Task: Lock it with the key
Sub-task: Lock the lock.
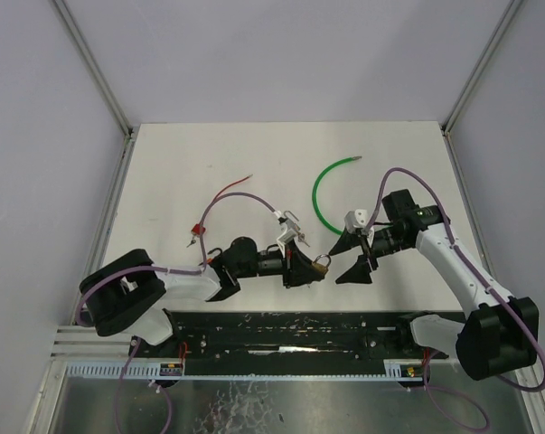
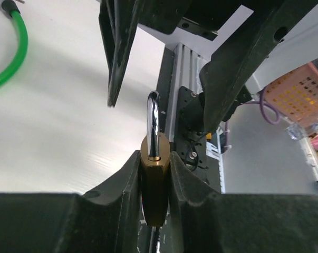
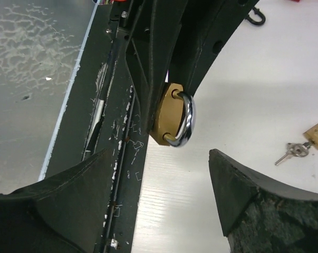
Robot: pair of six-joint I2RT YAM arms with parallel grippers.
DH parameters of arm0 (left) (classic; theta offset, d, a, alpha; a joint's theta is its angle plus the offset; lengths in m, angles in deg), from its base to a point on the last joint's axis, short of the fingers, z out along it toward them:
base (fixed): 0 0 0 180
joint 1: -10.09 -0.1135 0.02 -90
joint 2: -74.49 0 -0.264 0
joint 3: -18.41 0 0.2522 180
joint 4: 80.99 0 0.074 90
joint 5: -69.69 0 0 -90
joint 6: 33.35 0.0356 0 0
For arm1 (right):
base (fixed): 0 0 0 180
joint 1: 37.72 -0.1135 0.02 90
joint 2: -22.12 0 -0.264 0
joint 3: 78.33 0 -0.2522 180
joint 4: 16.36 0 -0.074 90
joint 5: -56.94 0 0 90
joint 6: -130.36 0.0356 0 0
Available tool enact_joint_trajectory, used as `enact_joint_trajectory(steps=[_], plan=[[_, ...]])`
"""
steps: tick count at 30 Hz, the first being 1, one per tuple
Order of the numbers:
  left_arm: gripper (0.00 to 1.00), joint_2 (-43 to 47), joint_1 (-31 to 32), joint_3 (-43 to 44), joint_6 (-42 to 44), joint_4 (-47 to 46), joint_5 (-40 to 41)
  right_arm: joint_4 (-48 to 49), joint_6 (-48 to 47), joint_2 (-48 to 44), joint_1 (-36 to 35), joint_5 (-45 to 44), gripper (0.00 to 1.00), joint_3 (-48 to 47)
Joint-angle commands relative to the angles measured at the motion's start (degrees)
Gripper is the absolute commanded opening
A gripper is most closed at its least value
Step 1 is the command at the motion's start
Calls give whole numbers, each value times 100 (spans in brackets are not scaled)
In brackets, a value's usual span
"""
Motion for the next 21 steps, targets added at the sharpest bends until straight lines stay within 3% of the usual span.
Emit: enact_joint_trajectory(steps=[1, 8, 21], plan=[[0, 246, 145, 491, 796, 824, 277, -23, 347, 209, 5, 300, 79, -128], [0, 317, 191, 666, 1271, 1401, 315, 185, 773, 332, -166, 236, 71, -117], [0, 399, 264, 860, 1565, 1833, 300, 840, 1737, 505, -546, 97, 36, 14]])
